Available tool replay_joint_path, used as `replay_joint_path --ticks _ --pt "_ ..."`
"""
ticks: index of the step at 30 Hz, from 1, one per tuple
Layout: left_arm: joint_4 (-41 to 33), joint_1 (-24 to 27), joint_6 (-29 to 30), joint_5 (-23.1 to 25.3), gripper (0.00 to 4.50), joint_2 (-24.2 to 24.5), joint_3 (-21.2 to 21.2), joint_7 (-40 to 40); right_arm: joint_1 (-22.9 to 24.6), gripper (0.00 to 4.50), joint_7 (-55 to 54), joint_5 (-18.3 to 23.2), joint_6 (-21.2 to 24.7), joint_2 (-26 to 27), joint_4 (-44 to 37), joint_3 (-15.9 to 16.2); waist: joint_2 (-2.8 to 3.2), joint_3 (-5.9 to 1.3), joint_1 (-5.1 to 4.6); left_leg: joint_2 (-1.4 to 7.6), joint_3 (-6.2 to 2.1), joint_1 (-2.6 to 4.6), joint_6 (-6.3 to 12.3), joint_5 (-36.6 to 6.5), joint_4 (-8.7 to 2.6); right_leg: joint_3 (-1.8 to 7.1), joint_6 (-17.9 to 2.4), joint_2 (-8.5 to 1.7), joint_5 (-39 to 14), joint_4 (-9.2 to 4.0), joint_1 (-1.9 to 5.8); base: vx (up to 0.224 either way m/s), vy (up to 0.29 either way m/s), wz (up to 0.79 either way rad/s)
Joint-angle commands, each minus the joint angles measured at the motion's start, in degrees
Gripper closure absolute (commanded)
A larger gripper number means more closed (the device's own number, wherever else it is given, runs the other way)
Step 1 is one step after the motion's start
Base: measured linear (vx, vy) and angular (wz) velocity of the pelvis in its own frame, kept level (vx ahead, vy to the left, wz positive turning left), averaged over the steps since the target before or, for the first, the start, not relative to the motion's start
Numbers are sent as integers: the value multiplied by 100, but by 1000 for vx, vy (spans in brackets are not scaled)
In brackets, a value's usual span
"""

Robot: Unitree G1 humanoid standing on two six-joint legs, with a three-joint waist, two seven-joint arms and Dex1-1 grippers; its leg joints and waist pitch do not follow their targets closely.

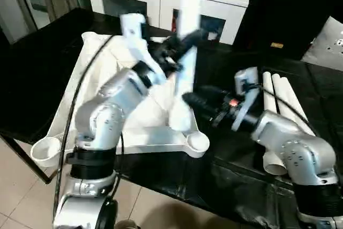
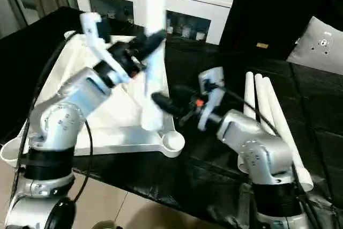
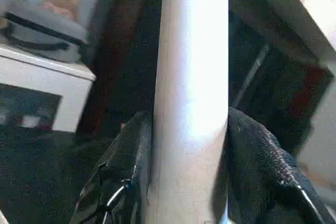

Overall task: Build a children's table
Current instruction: Pick table leg

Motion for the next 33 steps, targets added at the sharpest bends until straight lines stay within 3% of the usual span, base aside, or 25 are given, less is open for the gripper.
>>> replay_joint_path --ticks 1,4,6,10,23,25,33 --pt "-239 4 9 45 273 32 -226 -261 -110 13 132 -27 91 -98 -5 78 -42 -396 3 219 9 -1 -96 -497 -402 252 -542 -430 -1286 -437 333 0 0 0" --pt "-319 36 -39 49 273 72 -327 -384 -131 13 237 5 93 -159 -8 157 -44 -394 -4 228 7 -3 -101 -505 -401 251 -588 -435 -1279 -434 332 0 0 0" --pt "-412 70 -47 22 273 107 -413 -502 -145 50 308 50 116 -179 6 191 -63 -391 -6 223 11 -4 -96 -528 -401 252 -596 -430 -1318 -439 337 0 0 0" --pt "-505 112 -99 -3 273 87 -462 -637 -139 64 485 63 157 -183 31 256 -67 -389 -7 230 10 -4 -99 -548 -402 249 -624 -431 -1314 -437 335 0 0 0" --pt "-597 124 -199 -75 273 34 -516 -888 -71 185 619 256 341 -52 126 246 -73 -392 -8 232 7 3 -115 -542 -402 252 -687 -431 -1213 -431 341 0 0 0" --pt "-601 112 -198 -96 273 16 -513 -922 -56 221 625 277 364 -32 142 237 -67 -390 -11 234 4 7 -129 -558 -407 250 -678 -430 -1240 -432 339 0 0 0" --pt "-644 148 -165 -100 273 47 -593 -1051 -40 252 629 350 378 34 135 171 -60 -392 -10 235 2 4 -144 -553 -407 251 -681 -431 -1202 -427 342 0 0 0"
